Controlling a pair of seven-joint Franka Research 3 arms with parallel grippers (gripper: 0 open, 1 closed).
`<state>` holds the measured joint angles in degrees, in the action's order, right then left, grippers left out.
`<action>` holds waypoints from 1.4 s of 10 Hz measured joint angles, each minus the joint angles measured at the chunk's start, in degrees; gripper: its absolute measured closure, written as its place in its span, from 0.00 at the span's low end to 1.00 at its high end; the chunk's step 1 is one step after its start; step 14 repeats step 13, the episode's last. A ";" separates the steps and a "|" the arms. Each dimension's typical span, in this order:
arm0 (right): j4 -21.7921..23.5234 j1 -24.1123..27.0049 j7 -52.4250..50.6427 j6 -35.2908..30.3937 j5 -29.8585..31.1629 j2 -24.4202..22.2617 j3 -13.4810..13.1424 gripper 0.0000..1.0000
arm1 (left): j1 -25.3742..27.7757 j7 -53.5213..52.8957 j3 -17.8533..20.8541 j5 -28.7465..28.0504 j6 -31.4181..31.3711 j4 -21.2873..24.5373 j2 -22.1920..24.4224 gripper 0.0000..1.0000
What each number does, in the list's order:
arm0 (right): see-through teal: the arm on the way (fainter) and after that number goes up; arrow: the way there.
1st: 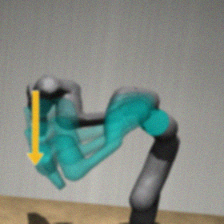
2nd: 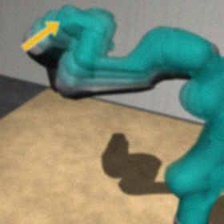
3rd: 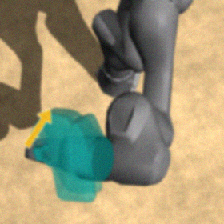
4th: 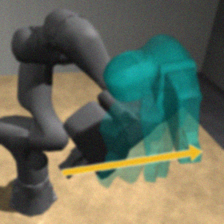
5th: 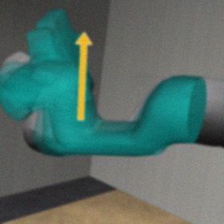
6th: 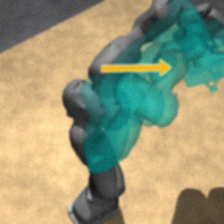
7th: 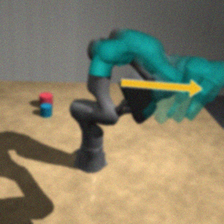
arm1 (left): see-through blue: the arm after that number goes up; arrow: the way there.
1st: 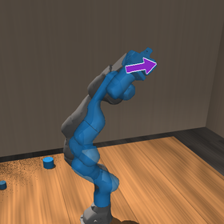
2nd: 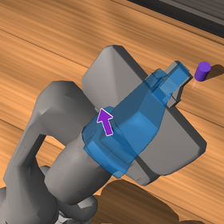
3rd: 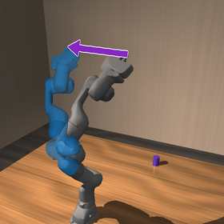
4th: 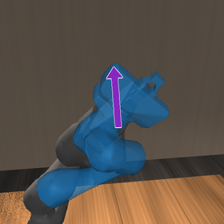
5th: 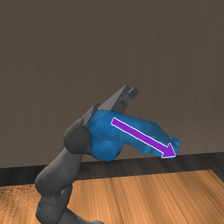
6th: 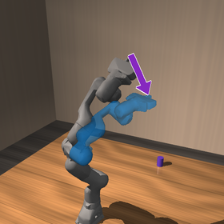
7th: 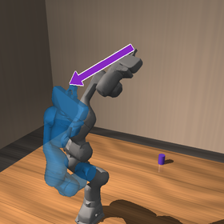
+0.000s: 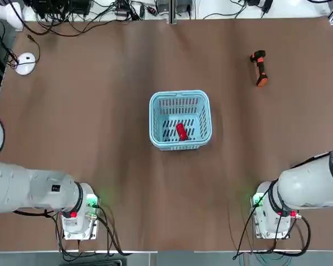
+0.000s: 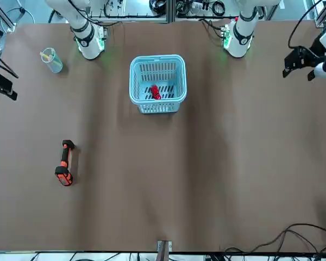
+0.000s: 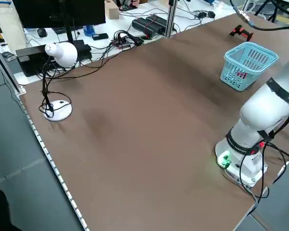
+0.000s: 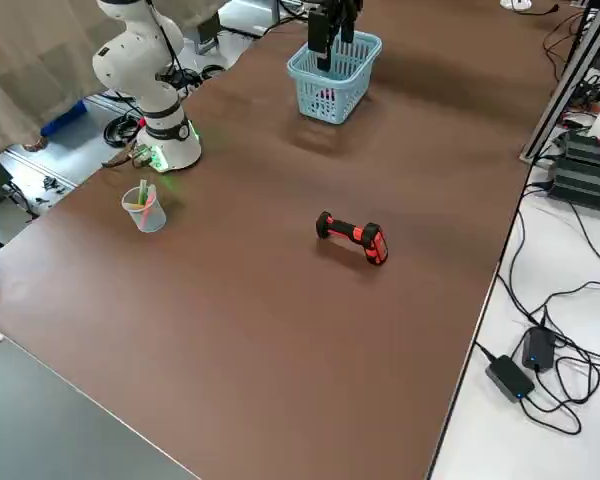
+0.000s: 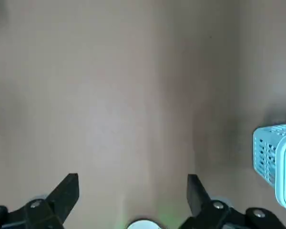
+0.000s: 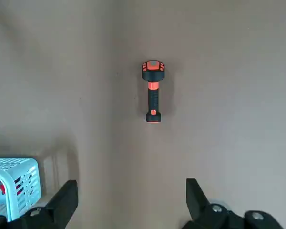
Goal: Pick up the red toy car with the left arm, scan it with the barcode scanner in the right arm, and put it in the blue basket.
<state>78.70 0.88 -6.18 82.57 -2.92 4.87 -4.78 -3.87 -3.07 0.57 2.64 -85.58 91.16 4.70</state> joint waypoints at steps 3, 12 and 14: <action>0.56 0.01 -0.53 1.40 2.49 0.01 0.07 0.00 | 0.01 0.02 0.52 0.00 0.03 -5.81 -4.64 0.00; 1.05 -0.11 -0.93 2.28 2.70 0.04 0.50 0.00 | 0.03 0.99 0.77 0.00 0.15 -6.49 -4.67 0.01; 1.06 -0.11 -0.94 2.28 2.70 0.04 0.50 0.00 | 0.03 0.99 0.77 0.00 0.15 -6.49 -4.67 0.01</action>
